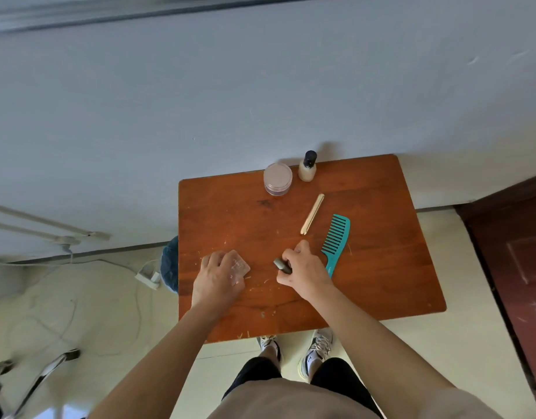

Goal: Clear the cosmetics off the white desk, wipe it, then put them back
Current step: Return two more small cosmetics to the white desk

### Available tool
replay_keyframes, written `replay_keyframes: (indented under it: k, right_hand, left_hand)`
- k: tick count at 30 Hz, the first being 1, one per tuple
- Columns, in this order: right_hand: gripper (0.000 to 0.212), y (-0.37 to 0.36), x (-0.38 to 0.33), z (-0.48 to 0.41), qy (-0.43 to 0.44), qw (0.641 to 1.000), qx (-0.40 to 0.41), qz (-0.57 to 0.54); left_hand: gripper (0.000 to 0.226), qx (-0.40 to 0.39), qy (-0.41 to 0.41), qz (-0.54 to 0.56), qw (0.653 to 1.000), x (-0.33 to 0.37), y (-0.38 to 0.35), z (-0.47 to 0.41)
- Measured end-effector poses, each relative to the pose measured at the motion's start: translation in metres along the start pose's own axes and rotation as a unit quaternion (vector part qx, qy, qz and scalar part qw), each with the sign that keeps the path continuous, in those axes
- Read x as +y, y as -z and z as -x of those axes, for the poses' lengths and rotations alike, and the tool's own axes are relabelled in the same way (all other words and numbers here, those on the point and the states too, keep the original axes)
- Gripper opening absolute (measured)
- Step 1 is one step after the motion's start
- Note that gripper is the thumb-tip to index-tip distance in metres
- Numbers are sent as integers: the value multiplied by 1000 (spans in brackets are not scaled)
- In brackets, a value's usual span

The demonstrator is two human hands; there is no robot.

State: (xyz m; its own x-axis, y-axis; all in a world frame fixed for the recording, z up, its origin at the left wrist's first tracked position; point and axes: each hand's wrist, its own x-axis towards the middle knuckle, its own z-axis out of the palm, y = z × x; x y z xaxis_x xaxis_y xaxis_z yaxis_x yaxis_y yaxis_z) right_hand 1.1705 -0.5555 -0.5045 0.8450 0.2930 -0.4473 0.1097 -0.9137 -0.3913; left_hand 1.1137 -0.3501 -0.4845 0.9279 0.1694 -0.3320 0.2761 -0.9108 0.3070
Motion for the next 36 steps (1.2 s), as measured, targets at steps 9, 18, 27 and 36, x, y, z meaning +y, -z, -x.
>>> replay_keyframes:
  k: [9,18,27,36]
  right_hand:
    - [32,80,30,28,-32,985,133,-103]
    - [31,167,96,125,-153,917,338,-146]
    - [21,108,153,342,-429,734,487,-199]
    - [17,2,161,575,-590,511,587,-216]
  left_hand:
    - [52,121,-56,-17,991,60,53,2]
    - [62,170,-267,20,948,205,108,-11]
    - [57,32,-566,73,821,344,34,80]
    - [58,-50,-760,89,642,437,-54,302]
